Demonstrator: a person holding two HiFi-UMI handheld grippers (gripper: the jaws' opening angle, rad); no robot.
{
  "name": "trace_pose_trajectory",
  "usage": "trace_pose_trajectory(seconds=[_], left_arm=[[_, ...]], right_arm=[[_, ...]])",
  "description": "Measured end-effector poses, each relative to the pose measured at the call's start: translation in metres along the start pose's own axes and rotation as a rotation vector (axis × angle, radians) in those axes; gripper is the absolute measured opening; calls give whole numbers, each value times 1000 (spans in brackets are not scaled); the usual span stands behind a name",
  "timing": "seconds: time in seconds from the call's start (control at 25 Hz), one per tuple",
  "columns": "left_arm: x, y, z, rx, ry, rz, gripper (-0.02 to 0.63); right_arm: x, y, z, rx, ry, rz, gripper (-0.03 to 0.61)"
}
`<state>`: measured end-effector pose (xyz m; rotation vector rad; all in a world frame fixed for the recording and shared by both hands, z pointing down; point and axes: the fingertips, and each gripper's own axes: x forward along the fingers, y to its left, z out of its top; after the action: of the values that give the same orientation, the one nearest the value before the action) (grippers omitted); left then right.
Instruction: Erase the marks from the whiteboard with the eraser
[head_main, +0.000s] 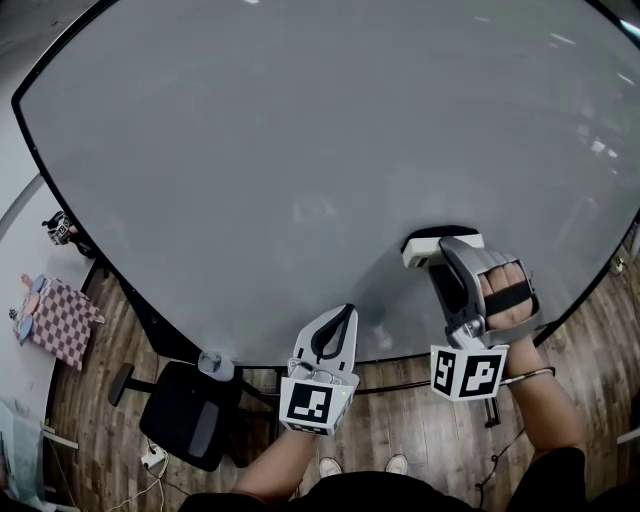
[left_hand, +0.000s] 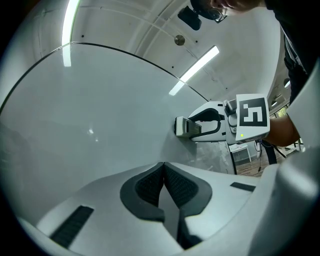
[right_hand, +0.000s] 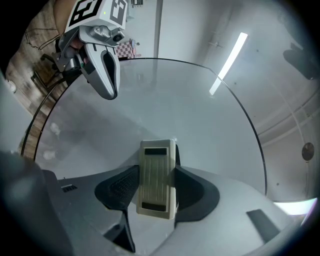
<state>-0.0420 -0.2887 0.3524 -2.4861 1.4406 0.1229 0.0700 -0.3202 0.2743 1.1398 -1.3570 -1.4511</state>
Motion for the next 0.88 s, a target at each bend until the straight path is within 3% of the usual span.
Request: trace_pose_trajectory(seconds=[0.6,0.88], left_arm=[[4,11,6,-25,17,2,18],[11,18,12,-26,15,5,18]], right_arm=[[8,17,-15,43,32,35,244],[15,38,-31,143,79,78,244]])
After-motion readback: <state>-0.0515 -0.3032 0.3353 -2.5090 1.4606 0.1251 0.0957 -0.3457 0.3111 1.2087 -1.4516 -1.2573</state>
